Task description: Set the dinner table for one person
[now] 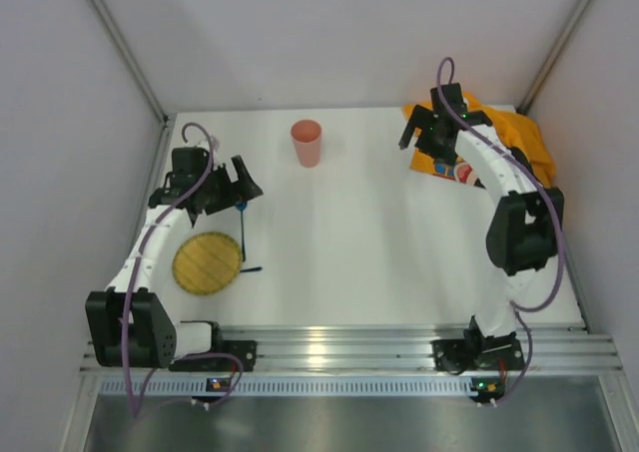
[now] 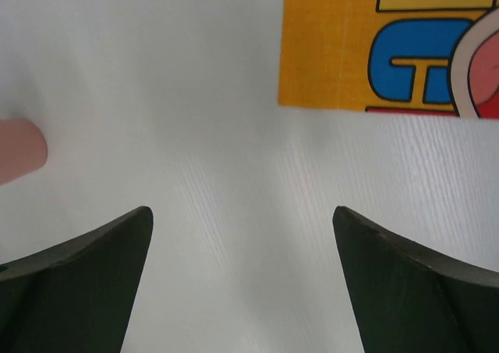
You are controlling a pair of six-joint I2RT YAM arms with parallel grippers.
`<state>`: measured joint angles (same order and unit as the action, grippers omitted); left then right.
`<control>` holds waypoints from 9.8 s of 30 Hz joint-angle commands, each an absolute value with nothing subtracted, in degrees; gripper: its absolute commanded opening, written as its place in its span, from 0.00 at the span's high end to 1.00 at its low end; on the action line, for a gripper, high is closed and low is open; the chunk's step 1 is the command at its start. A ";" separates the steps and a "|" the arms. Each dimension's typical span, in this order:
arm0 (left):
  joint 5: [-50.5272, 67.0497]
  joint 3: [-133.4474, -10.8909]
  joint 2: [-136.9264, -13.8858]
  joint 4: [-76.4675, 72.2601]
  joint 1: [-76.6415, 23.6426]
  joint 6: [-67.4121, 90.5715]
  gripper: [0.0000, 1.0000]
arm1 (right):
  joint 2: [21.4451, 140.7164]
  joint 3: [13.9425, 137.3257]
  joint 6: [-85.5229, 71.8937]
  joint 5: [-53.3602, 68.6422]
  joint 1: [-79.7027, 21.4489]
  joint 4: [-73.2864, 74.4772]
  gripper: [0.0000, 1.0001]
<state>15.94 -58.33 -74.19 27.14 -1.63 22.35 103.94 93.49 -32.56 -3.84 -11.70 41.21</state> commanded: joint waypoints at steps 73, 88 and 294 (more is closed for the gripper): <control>8.79 -89.97 -96.64 29.44 -8.61 34.45 0.02 | 80.92 65.21 -33.58 -0.26 -27.96 36.67 0.00; 5.98 -124.80 -122.52 39.99 -10.28 33.41 0.02 | 113.64 79.28 -32.69 4.13 -27.86 34.63 0.52; 13.53 -89.57 -109.51 19.34 -37.53 27.59 0.21 | 42.01 48.08 -33.05 -4.13 -5.45 61.61 0.00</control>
